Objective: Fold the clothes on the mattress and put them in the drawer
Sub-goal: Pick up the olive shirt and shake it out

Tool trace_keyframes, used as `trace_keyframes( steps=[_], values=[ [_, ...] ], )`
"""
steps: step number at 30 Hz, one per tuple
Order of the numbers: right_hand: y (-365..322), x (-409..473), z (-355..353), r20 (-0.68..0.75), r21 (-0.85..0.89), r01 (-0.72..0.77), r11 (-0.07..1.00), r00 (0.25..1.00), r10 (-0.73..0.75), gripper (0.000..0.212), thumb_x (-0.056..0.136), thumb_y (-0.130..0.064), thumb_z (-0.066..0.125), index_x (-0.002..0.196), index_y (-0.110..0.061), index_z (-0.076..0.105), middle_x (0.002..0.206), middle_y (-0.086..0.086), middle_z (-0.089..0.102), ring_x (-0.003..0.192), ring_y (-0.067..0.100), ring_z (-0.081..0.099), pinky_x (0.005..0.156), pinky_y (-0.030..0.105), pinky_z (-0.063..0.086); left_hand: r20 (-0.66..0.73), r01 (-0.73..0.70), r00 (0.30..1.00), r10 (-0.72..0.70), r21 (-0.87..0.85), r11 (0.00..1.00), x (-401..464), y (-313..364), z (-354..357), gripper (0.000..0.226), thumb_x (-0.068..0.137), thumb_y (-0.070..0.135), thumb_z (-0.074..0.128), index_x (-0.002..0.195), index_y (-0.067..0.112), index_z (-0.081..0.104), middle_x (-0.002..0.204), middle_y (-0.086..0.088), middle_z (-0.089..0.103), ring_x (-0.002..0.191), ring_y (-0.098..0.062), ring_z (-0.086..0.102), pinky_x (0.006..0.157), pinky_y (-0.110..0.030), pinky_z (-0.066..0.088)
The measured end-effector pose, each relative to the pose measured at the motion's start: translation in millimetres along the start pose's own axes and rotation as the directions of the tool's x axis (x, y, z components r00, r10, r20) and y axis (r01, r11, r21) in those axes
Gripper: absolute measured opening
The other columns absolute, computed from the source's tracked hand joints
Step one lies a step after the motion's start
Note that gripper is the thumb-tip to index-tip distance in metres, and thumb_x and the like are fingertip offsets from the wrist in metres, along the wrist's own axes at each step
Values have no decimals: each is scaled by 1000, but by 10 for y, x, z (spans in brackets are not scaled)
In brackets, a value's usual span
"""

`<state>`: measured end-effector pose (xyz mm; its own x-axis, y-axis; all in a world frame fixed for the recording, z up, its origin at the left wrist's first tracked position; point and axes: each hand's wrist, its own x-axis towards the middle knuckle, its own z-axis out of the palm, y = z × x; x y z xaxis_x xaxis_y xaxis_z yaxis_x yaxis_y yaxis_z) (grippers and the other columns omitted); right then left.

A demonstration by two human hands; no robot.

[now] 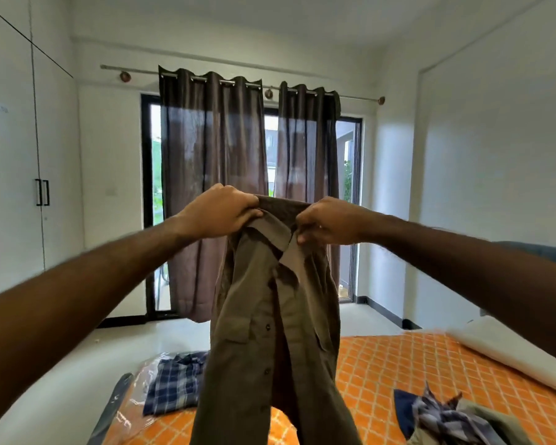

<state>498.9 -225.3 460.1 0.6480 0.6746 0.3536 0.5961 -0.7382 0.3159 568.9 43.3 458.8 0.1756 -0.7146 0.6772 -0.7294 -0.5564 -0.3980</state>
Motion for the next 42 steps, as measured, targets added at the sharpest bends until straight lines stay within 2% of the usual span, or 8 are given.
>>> trace_keyframes(
  steps=[7, 12, 16, 20, 27, 31, 36, 42],
  values=[
    [42, 85, 12, -363, 120, -76, 990, 925, 115, 34, 93, -39, 70, 109, -18, 48, 91, -3, 69, 73, 7, 65, 66, 29, 56, -107, -54, 993, 52, -13, 998, 71, 52, 5, 26, 103, 32, 52, 88, 15, 66, 76, 6, 62, 60, -5, 51, 65, -8, 34],
    [-14, 137, 31, -355, 149, 10, 989, 934, 44, 57, 80, -52, 80, 120, -17, 58, 100, -3, 73, 82, 5, 70, 77, 29, 62, -158, -2, 987, 1, -6, 1000, 92, 72, 3, 43, 101, 43, 40, 95, 12, 70, 77, 0, 68, 61, -11, 62, 64, -28, 55],
    [-32, 148, -60, -116, -169, 63, 984, 990, -84, 56, 75, -74, 68, 111, -31, 70, 87, -22, 61, 79, 0, 56, 94, 34, 45, -161, -43, 986, 44, 12, 999, 39, 47, -25, 50, 100, 48, 35, 97, 13, 70, 77, 0, 70, 61, -10, 63, 65, -29, 56],
    [-91, 124, -155, 270, -373, 142, 917, 962, -39, 28, 88, -61, 66, 98, -35, 70, 89, -18, 60, 85, 5, 52, 100, 39, 32, -139, -107, 984, 113, 53, 993, 36, 26, 16, 51, 101, 49, 34, 96, 13, 70, 76, 1, 70, 58, -7, 59, 66, -28, 53],
    [42, 72, 58, -186, 86, 0, 996, 982, 16, 26, 106, -37, 45, 111, -13, 52, 82, -7, 57, 63, 4, 57, 63, 22, 47, -181, -129, 974, 139, 67, 989, 2, -34, 48, 47, 103, 46, 36, 97, 13, 70, 79, 0, 71, 60, -9, 62, 65, -26, 51],
    [24, 81, -29, -15, 281, 53, 958, 999, -51, 33, 93, -54, 62, 95, -21, 63, 82, -12, 59, 73, 2, 61, 64, 13, 46, -162, -130, 977, 141, 75, 989, 11, -64, 48, 46, 103, 47, 37, 96, 15, 68, 79, 2, 70, 60, -1, 48, 66, -36, 55],
    [-29, 107, -71, 404, -13, 92, 996, 911, -79, 15, 89, -34, 76, 82, -32, 63, 95, -4, 61, 87, 14, 58, 84, 36, 53, -146, -134, 978, 148, 104, 986, -30, -150, 115, 64, 105, 58, 22, 98, 14, 67, 79, -1, 70, 59, -10, 61, 69, -39, 55],
    [14, 52, 8, 2, 247, 47, 968, 999, -49, 11, 94, -27, 70, 93, -18, 65, 109, 3, 57, 97, 15, 57, 84, 29, 50, -233, -154, 954, 189, 160, 975, -49, -56, 137, 63, 106, 53, 20, 91, 13, 66, 73, -3, 68, 52, -14, 57, 63, -35, 48]
  ],
)
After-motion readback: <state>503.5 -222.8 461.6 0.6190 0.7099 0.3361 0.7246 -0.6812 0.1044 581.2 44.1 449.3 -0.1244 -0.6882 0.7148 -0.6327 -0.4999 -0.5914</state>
